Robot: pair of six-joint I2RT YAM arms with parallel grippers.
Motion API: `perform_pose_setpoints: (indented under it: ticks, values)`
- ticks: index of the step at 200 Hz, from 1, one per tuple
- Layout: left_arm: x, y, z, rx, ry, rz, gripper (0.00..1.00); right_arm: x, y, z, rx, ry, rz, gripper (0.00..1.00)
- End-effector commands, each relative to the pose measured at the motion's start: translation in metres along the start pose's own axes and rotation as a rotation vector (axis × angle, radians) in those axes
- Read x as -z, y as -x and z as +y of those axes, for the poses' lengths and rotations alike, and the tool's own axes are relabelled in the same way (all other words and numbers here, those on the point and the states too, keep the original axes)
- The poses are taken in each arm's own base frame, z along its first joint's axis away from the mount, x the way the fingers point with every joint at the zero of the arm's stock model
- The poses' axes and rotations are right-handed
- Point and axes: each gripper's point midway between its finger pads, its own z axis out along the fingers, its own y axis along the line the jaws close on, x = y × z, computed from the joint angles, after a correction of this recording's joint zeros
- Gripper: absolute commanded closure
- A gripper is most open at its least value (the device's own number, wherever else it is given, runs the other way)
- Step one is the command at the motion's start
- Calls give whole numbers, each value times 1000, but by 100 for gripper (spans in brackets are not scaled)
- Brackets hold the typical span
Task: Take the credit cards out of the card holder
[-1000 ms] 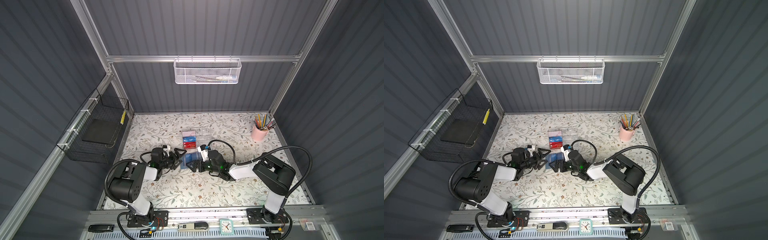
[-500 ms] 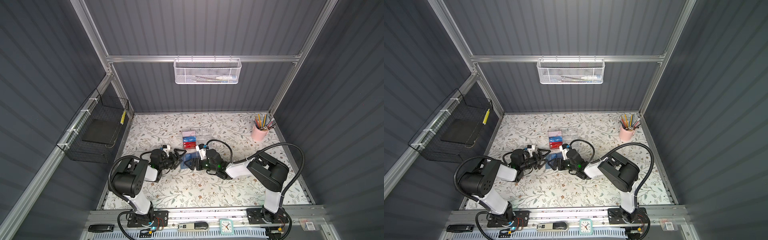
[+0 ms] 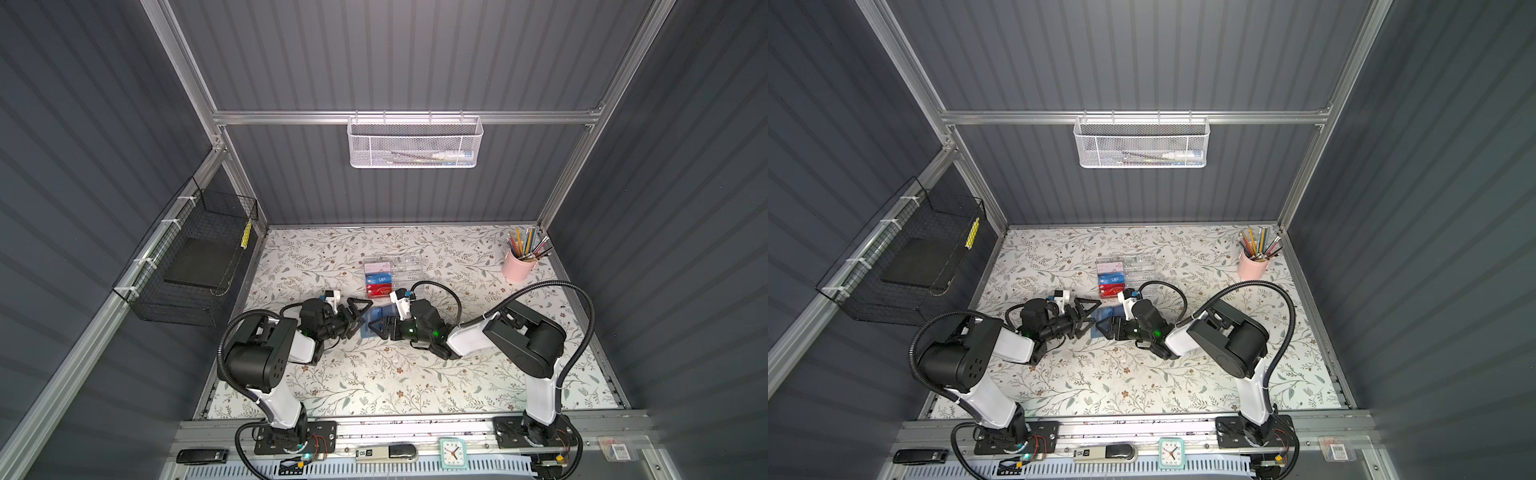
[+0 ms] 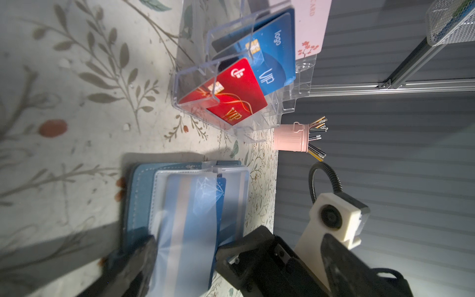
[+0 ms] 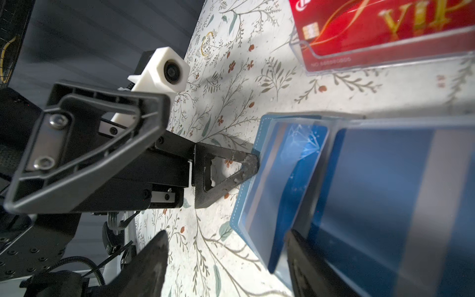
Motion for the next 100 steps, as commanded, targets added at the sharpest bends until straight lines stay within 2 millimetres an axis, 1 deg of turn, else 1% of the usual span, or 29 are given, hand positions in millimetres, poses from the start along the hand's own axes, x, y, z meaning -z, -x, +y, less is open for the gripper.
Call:
perform_pose_setpoints:
  ticks: [1,47,78,100]
  values:
    - [4,-14,40,86,110,24,0,-4,-4,-11,-25,-22,10,29]
    - [4,-16,42,95,106,24,0,-2,-4,-20,-36,-56,-3,34]
    - [5,-16,42,94,104,23,0,-6,0,-20,-47,-48,-10,39]
    - [5,-16,42,94,105,24,0,-7,4,-21,-53,-47,-16,46]
